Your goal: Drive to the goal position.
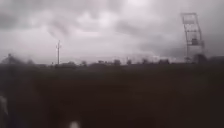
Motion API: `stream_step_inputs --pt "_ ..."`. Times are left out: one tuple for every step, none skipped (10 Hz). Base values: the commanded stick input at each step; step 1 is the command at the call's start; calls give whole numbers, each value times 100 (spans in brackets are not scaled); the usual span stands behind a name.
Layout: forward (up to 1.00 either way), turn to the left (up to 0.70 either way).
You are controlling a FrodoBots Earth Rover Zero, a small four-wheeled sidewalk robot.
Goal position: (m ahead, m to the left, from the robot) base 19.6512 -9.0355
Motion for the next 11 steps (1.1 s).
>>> stream_step_inputs --pt "70 0" --pt "70 0" --pt "70 0" --pt "70 0" --pt "70 0" --pt "70 0" --pt "70 0" --pt "70 0" --pt "70 0" --pt "70 0" --pt "70 0"
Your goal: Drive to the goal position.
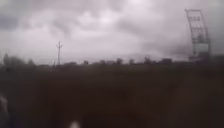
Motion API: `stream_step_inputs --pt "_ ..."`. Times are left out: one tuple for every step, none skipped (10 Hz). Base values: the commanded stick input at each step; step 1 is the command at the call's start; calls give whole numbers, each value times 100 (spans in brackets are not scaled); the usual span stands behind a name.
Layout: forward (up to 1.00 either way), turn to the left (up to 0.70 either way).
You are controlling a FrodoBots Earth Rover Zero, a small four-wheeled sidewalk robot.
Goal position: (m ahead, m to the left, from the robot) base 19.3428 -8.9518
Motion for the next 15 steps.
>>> stream_step_inputs --pt "70 0" --pt "70 0" --pt "70 2" --pt "70 5" --pt "70 -35" --pt "70 -35" --pt "70 -34" --pt "70 -13" --pt "70 0" --pt "70 0" --pt "70 0" --pt "70 0" --pt "70 0" --pt "70 0" --pt "70 0"
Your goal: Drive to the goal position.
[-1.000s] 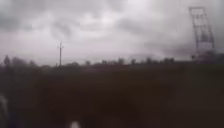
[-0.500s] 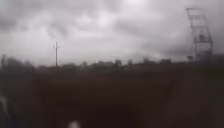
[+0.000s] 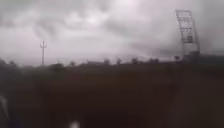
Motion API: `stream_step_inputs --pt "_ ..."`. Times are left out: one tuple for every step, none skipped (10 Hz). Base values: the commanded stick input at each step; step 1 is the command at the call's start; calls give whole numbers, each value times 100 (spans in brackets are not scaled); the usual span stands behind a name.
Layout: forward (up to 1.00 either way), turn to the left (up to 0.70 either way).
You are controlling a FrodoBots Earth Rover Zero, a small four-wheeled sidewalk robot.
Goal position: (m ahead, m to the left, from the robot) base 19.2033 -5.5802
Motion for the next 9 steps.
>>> stream_step_inputs --pt "70 0" --pt "70 0" --pt "70 0" --pt "70 0" --pt "70 0" --pt "70 0" --pt "70 0" --pt "70 0" --pt "70 0"
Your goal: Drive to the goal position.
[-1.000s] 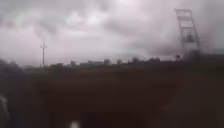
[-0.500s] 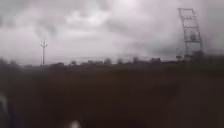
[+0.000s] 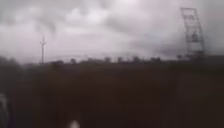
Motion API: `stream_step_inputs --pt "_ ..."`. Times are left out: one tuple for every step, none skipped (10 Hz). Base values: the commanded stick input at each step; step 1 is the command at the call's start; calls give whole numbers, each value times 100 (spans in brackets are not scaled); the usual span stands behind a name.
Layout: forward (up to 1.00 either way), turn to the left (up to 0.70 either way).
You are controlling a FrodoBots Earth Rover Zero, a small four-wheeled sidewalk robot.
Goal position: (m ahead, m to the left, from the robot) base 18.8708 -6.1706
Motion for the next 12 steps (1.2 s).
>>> stream_step_inputs --pt "70 -1" --pt "70 -17" --pt "70 -35" --pt "70 -24" --pt "70 -5" --pt "70 0" --pt "70 0" --pt "70 0" --pt "70 0" --pt "70 0" --pt "70 0" --pt "70 0"
